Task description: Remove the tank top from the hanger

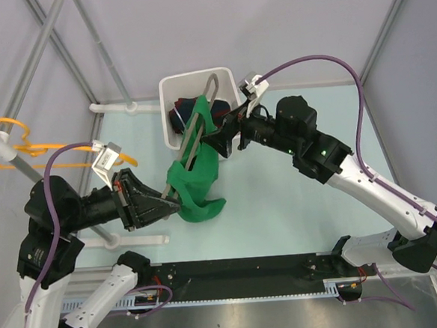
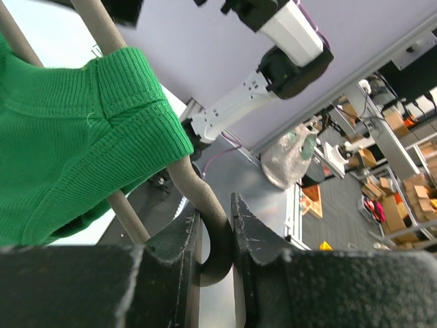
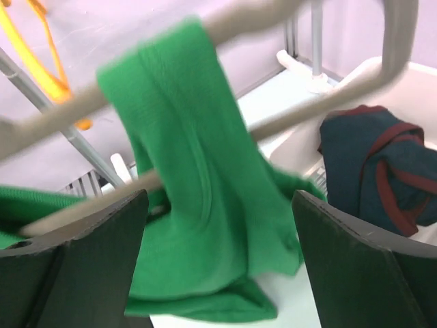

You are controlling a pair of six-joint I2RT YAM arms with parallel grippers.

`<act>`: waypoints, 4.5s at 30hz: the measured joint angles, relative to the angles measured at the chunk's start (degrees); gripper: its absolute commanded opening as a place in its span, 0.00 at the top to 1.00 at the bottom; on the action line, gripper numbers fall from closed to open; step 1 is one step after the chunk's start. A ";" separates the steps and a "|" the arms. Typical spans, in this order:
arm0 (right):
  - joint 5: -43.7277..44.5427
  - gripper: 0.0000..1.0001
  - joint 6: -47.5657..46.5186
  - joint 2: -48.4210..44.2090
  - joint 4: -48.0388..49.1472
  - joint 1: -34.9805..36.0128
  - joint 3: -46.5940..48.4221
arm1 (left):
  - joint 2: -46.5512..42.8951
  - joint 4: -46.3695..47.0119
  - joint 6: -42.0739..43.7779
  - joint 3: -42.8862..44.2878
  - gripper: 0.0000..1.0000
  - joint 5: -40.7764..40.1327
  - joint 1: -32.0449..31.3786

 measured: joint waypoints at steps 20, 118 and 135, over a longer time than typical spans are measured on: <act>4.28 1.00 -1.14 0.26 -0.33 -2.14 2.23 | -0.72 0.31 0.00 -4.52 1.00 3.06 -1.09; -16.31 1.00 38.47 5.75 18.58 -9.53 2.64 | 2.58 11.39 12.61 -6.38 0.24 -5.09 -3.37; -40.41 1.00 14.10 12.52 18.91 -17.29 10.60 | 1.05 13.55 13.09 -4.22 0.19 -11.15 -3.37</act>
